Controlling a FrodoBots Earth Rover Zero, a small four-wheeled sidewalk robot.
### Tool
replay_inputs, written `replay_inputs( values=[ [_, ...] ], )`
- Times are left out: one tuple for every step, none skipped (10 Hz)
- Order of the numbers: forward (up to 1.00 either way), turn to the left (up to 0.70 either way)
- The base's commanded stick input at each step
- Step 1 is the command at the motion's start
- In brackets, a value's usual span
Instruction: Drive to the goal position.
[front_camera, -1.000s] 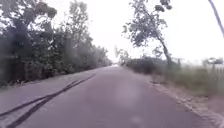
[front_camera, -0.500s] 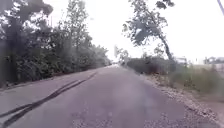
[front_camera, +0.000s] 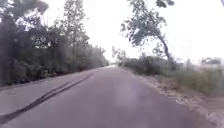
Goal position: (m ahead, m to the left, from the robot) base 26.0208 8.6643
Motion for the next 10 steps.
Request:
replay_inputs(
  values=[
    [1.00, 0.00],
    [1.00, 0.00],
    [1.00, 0.00],
    [1.00, 0.00],
    [1.00, 0.00],
    [1.00, 0.00],
    [1.00, 0.00],
    [1.00, 0.00],
    [1.00, 0.00],
    [1.00, 0.00]
  ],
)
